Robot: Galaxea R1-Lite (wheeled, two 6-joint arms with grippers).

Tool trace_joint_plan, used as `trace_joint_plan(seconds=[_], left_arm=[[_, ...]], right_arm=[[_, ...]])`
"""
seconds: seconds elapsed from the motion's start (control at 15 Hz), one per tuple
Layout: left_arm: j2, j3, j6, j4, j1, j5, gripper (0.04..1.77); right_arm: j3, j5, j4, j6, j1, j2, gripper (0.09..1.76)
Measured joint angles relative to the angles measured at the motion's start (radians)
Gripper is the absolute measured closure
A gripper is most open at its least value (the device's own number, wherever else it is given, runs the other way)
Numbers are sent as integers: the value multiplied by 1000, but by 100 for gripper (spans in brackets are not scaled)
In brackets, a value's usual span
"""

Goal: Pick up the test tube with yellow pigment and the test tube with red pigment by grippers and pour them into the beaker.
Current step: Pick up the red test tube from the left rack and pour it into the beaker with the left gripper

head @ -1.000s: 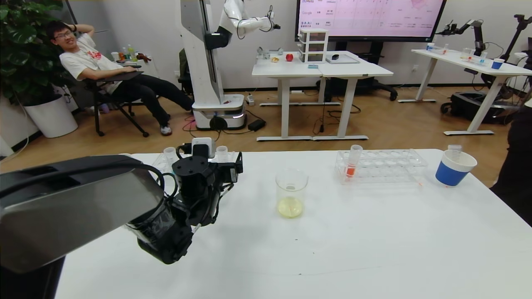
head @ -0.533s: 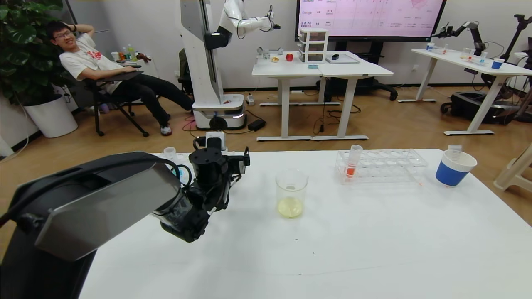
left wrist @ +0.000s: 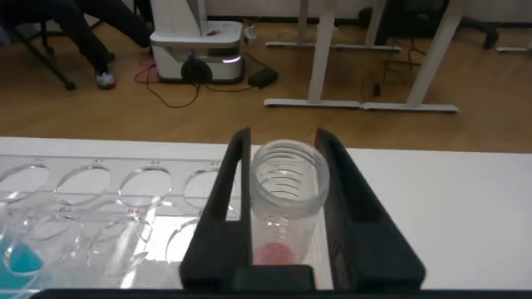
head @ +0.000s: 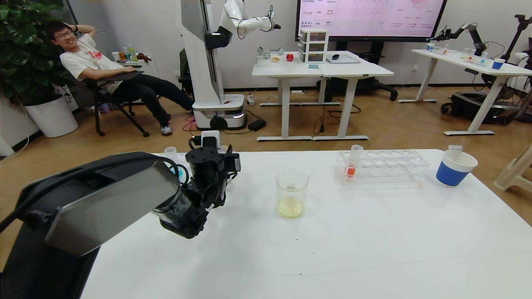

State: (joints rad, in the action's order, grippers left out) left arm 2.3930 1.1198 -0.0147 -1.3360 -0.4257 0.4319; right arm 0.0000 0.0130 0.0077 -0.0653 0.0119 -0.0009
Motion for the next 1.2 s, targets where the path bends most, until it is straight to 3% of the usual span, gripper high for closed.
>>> trace_joint_plan(seconds=[0.07, 0.13, 0.2, 0.6, 0.67, 0.73, 0.8, 1.2], left_arm=[[0, 0, 1, 1, -3, 0, 146], [0, 0, 0, 1, -3, 0, 128], [0, 0, 0, 1, -4, -1, 123], [-27, 12, 17, 17, -3, -6, 127], [-42, 19, 24, 24, -3, -16, 130], [-63, 20, 26, 43, -8, -20, 161], [-82, 23, 27, 69, -6, -22, 176], [-168, 35, 30, 120, -3, -19, 175]], right_arm=[[0, 1, 0, 0, -2, 0, 11], [0, 0, 0, 0, 0, 0, 11], [0, 0, 0, 0, -1, 0, 11], [0, 0, 0, 0, -1, 0, 11], [0, 0, 0, 0, -1, 0, 11], [0, 0, 0, 0, -1, 0, 11], [0, 0, 0, 0, -1, 0, 11], [0, 0, -1, 0, -1, 0, 11]])
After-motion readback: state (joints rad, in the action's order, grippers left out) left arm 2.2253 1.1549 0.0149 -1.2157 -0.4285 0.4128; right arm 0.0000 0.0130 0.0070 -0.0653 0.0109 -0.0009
